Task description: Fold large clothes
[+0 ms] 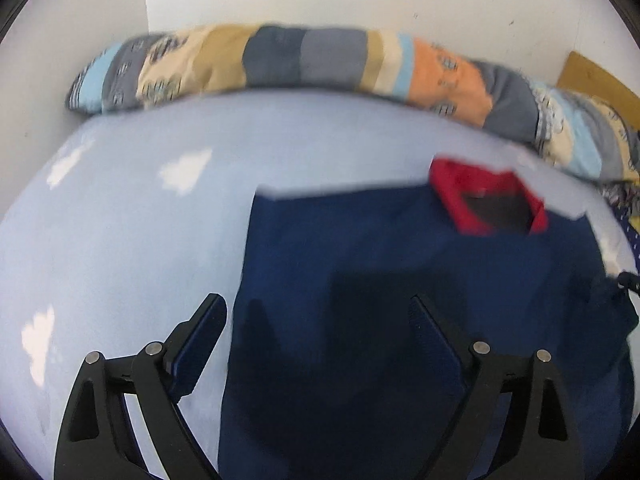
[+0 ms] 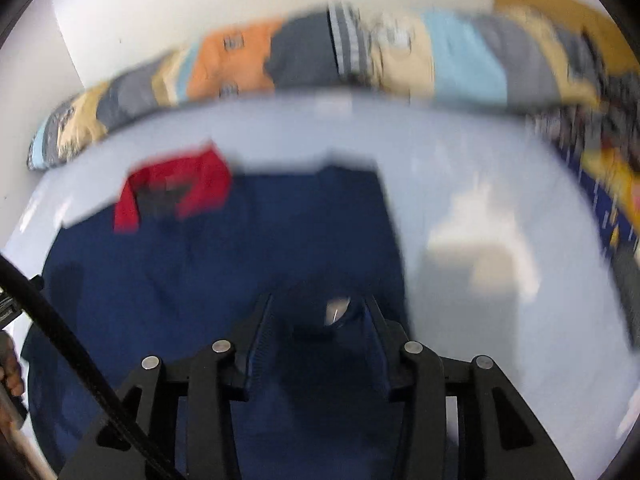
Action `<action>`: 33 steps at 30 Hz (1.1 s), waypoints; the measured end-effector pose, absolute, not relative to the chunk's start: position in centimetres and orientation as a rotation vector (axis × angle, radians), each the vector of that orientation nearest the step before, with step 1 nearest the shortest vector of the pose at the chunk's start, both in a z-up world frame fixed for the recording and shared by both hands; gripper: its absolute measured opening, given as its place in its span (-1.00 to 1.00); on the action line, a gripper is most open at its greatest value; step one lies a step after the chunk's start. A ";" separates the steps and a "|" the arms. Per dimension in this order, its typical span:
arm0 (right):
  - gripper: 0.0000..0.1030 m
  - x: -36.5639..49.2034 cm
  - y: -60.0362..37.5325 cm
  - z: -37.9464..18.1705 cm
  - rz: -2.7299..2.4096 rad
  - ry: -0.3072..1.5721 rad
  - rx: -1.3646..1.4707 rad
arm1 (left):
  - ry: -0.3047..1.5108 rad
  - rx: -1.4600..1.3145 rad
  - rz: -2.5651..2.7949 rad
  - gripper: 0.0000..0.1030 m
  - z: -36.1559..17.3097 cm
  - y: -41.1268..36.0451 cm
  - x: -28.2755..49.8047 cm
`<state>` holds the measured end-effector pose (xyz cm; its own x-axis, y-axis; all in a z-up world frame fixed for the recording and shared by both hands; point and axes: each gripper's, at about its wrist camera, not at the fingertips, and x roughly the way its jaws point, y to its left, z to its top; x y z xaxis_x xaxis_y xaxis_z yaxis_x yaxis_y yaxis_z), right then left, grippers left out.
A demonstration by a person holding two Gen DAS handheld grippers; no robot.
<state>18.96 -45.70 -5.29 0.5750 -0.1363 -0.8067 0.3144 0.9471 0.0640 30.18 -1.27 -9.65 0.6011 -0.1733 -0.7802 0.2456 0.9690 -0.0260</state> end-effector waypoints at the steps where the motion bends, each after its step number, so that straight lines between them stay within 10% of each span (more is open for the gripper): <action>1: 0.04 20.3 -46.0 -4.9 -0.282 0.914 0.195 | 0.906 0.092 -0.242 0.78 -9.5 -2.2 31.2; 11: 0.06 27.5 -49.7 -11.5 -0.334 1.078 0.171 | 1.042 0.106 -0.141 0.83 -14.8 -3.9 36.4; 33: 0.17 10.6 -44.9 -6.4 -0.144 0.982 0.167 | 0.986 0.048 -0.237 0.83 -10.1 6.0 21.5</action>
